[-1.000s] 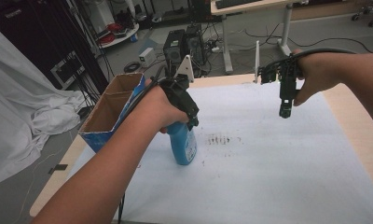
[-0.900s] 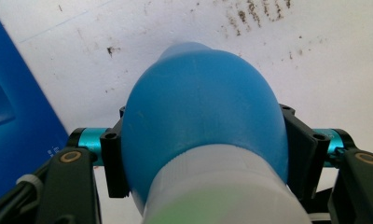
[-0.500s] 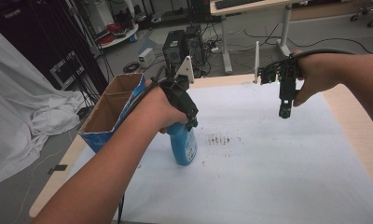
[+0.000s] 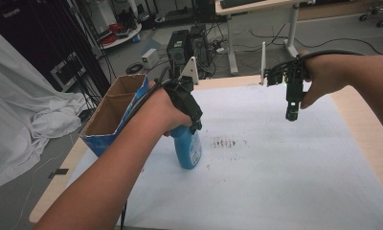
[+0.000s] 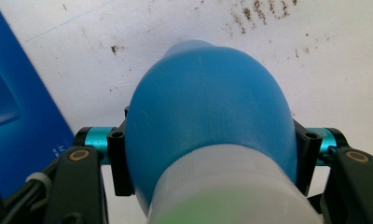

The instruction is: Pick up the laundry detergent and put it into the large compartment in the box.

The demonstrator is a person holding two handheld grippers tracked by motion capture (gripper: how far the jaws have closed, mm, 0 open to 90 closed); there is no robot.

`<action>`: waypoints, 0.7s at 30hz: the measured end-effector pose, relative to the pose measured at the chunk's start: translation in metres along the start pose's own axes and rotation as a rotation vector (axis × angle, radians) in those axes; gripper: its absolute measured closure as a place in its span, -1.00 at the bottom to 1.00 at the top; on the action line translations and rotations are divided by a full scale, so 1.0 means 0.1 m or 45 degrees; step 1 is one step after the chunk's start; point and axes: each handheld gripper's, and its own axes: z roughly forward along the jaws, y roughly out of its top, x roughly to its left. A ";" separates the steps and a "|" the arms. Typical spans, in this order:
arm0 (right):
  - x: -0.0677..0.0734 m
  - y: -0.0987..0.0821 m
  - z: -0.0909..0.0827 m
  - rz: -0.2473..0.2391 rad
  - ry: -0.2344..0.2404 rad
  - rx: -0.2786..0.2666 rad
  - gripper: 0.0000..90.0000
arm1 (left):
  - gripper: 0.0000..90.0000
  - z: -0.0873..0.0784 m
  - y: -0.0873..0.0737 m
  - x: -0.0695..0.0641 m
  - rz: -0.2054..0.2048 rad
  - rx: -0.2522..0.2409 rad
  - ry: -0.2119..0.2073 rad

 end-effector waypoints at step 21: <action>0.00 0.00 0.02 0.003 0.006 -0.001 -0.98 | -0.16 -0.04 -0.02 -0.03 0.064 -0.020 -0.001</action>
